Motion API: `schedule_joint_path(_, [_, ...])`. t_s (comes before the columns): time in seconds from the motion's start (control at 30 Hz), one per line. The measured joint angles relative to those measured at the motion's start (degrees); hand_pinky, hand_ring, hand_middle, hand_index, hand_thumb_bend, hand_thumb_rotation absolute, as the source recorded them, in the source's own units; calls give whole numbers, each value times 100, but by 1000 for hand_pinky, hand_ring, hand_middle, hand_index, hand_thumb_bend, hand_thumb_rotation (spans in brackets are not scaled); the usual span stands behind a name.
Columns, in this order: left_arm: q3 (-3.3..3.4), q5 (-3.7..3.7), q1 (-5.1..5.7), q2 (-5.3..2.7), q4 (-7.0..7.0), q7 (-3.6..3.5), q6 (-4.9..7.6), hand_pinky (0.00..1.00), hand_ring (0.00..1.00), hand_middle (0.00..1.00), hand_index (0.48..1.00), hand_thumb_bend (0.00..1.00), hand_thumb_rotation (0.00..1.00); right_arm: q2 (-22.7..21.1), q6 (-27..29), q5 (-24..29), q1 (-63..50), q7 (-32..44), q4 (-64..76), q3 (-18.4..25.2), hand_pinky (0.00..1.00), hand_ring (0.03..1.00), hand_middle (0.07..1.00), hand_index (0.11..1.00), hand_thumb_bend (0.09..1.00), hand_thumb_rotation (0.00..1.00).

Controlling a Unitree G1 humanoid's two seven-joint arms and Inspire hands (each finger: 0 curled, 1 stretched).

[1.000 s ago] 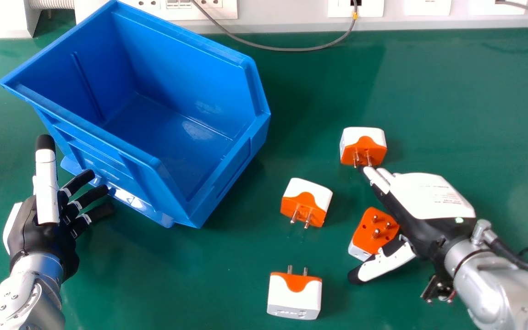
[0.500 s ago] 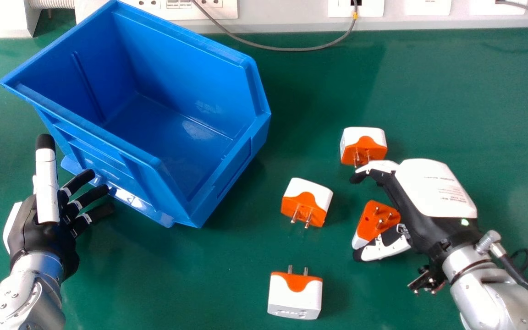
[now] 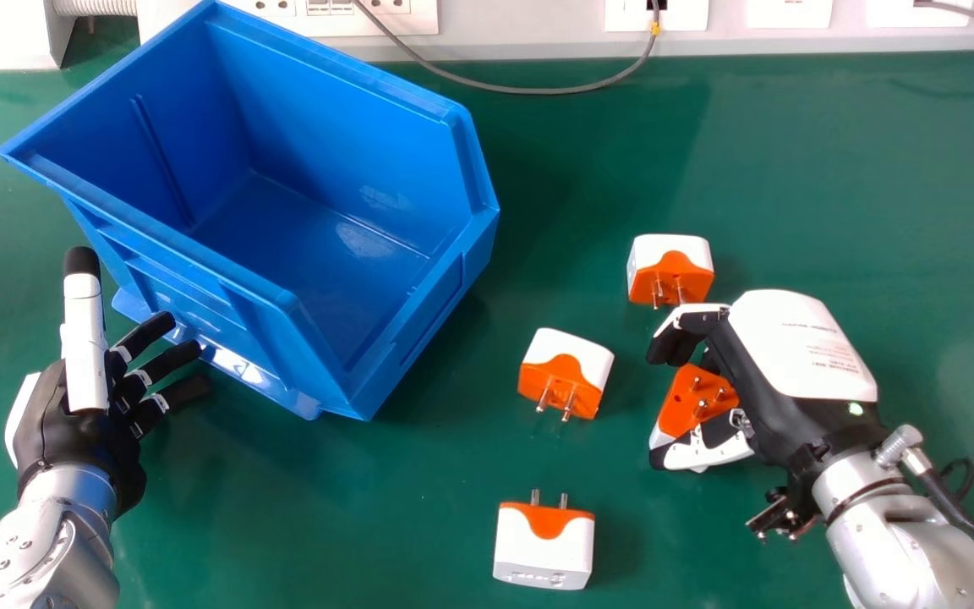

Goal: Pick all objects and put in blue box

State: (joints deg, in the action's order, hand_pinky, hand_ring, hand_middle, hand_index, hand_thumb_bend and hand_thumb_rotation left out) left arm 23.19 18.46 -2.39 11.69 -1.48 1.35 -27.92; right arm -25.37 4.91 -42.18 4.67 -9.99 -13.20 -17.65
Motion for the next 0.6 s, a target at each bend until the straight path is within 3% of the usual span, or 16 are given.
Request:
schedule_joint_path(0.33, [-15, -33, 0, 1, -7, -5, 16, 637, 732, 834, 900, 873, 937, 23, 114, -63, 0, -311, -70, 2, 369, 452, 529, 517, 523, 12])
schedule_joint_path(0.6, [-23, -39, 0, 3, -22, -18, 44, 636, 731, 833, 899, 873, 937, 30, 713, -85, 16, -1303, -470, 9, 386, 449, 515, 498, 513, 6])
